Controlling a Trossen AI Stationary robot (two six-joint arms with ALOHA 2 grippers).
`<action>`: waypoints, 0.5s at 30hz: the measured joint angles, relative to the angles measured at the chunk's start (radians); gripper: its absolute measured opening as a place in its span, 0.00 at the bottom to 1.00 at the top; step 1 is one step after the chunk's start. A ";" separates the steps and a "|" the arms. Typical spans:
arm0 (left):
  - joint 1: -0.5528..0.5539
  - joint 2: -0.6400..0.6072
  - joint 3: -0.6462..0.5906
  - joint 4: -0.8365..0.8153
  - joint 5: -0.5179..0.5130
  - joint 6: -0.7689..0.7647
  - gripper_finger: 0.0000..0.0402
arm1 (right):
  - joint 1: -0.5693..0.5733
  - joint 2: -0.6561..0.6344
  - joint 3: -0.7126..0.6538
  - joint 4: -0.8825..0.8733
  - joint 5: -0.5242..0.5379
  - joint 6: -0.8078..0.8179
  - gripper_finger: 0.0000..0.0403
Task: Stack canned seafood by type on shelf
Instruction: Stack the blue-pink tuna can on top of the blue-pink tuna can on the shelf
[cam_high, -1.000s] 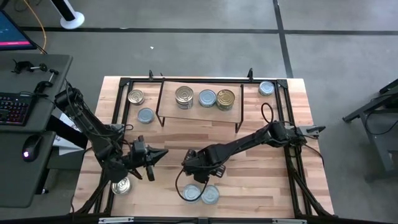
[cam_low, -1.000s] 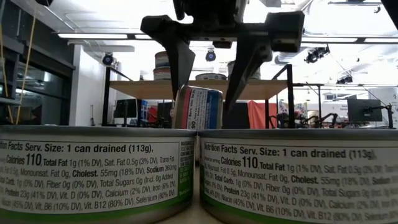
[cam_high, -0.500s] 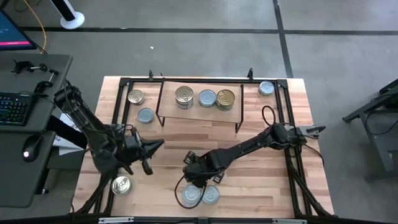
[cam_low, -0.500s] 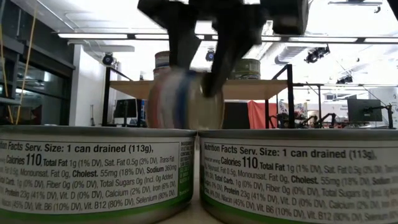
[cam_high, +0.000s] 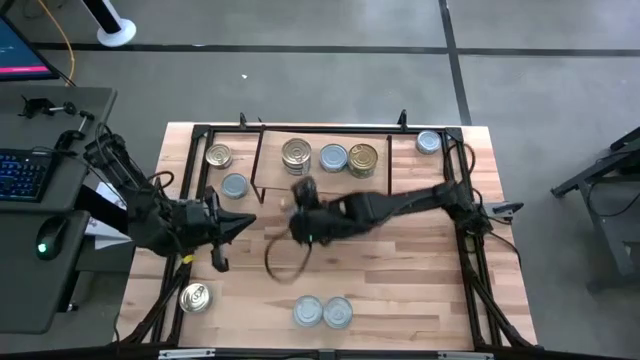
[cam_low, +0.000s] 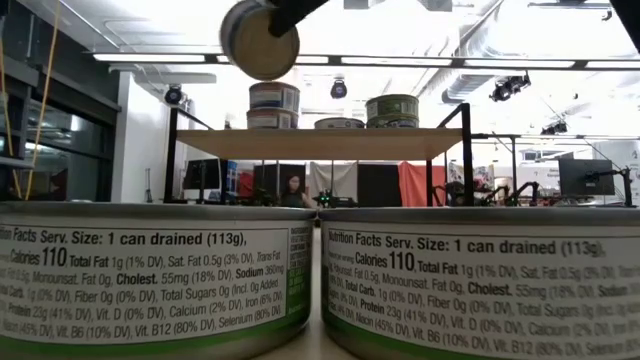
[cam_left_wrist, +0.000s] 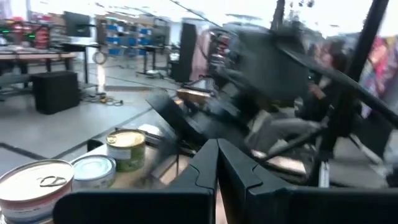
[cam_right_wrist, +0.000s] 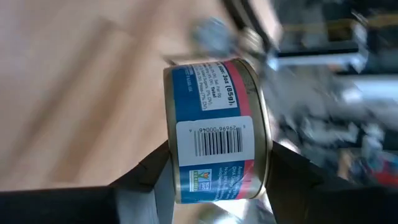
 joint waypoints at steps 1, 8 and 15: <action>-0.009 -0.003 0.000 -0.015 -0.002 0.004 0.00 | -0.020 -0.007 -0.004 0.016 0.032 -0.005 0.42; -0.049 -0.008 -0.001 -0.119 -0.014 -0.002 0.00 | -0.118 -0.017 -0.005 0.153 0.237 -0.139 0.42; -0.049 -0.008 -0.001 -0.166 -0.015 -0.097 0.00 | -0.192 -0.017 -0.031 0.226 0.260 -0.175 0.42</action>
